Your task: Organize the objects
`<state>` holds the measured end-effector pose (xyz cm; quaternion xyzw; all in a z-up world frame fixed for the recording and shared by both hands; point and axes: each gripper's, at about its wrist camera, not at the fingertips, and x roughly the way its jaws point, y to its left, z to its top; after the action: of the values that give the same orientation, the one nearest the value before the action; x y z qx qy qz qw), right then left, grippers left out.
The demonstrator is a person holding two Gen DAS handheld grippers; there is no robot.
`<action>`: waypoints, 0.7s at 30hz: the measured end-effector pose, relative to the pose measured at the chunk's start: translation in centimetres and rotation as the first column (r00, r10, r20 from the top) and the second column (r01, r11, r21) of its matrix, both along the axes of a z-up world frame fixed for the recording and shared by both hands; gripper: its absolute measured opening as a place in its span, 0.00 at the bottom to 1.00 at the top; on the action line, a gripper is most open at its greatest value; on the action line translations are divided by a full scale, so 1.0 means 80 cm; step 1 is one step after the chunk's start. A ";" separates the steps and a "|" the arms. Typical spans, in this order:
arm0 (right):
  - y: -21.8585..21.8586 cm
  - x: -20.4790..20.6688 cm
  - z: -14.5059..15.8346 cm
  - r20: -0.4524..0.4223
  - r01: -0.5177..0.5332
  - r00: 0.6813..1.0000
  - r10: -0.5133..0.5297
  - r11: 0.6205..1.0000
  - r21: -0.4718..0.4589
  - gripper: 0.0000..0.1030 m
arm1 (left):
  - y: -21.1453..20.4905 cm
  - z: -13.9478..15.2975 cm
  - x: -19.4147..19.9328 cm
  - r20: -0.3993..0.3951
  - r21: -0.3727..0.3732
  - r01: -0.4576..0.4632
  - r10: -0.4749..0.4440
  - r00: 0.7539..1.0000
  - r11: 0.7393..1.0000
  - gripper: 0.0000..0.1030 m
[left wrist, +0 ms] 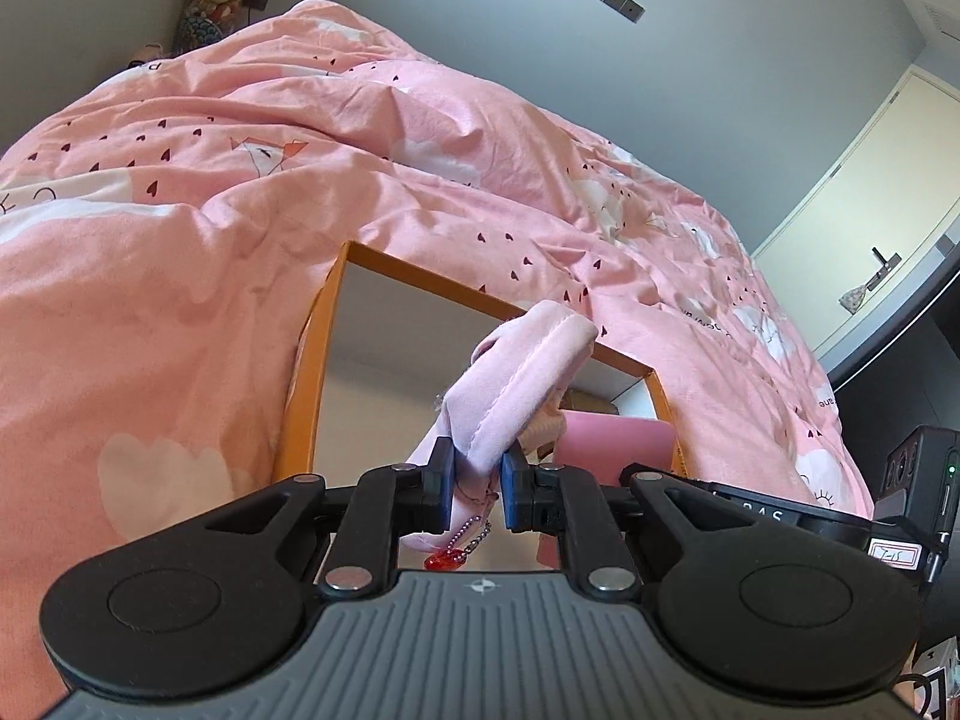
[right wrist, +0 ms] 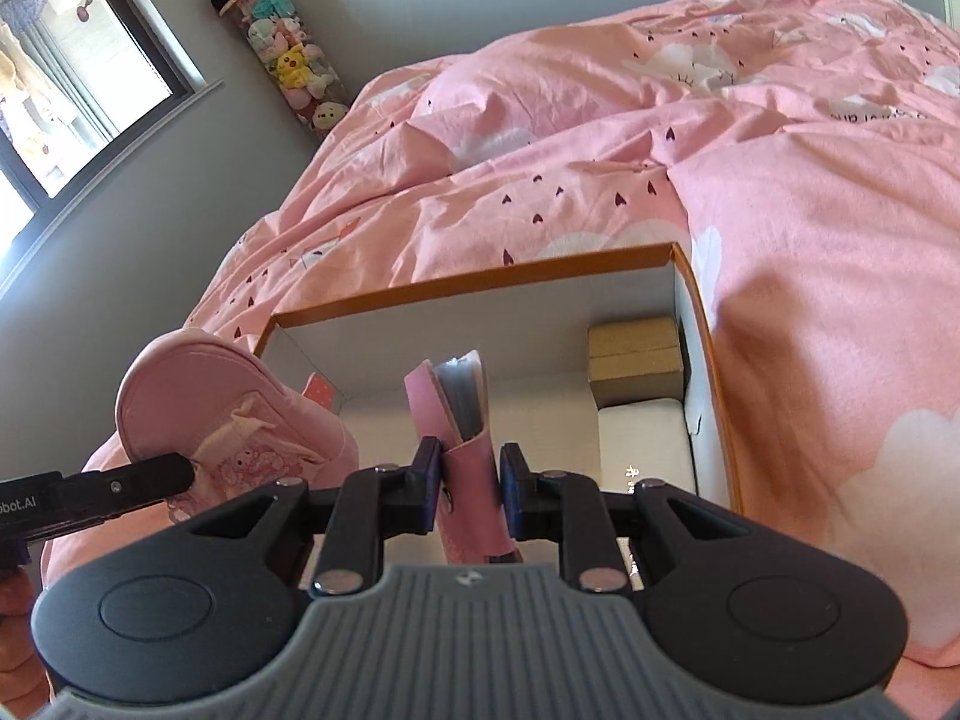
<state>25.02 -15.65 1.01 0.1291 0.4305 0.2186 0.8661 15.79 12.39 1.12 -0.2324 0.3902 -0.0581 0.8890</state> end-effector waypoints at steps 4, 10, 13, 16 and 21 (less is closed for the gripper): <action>0.010 0.016 -0.030 -0.089 -0.011 0.996 0.011 1.000 0.006 0.21 | 0.004 -0.013 0.007 -0.028 -0.016 0.001 -0.001 1.000 1.000 0.16; 0.020 0.032 -0.070 -0.210 -0.024 0.977 0.024 1.000 0.003 0.22 | 0.009 -0.029 0.017 -0.067 -0.036 0.011 -0.014 0.998 0.999 0.16; 0.026 0.037 -0.084 -0.255 -0.036 0.967 0.031 0.999 -0.016 0.21 | 0.012 -0.035 0.021 -0.083 -0.047 0.015 -0.019 0.996 0.999 0.17; 0.032 0.041 -0.091 -0.268 -0.053 0.963 0.033 0.996 -0.068 0.21 | 0.016 -0.039 0.025 -0.097 -0.054 0.017 -0.022 0.995 0.998 0.17; 0.039 0.049 -0.094 -0.281 -0.095 0.958 0.058 0.988 -0.119 0.22 | 0.019 -0.045 0.032 -0.111 -0.079 0.027 -0.035 0.993 0.997 0.17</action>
<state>28.95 -12.53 -6.52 0.0843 0.5652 0.2033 0.7950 18.32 13.94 -2.46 -0.2634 0.4404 -0.0739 0.8551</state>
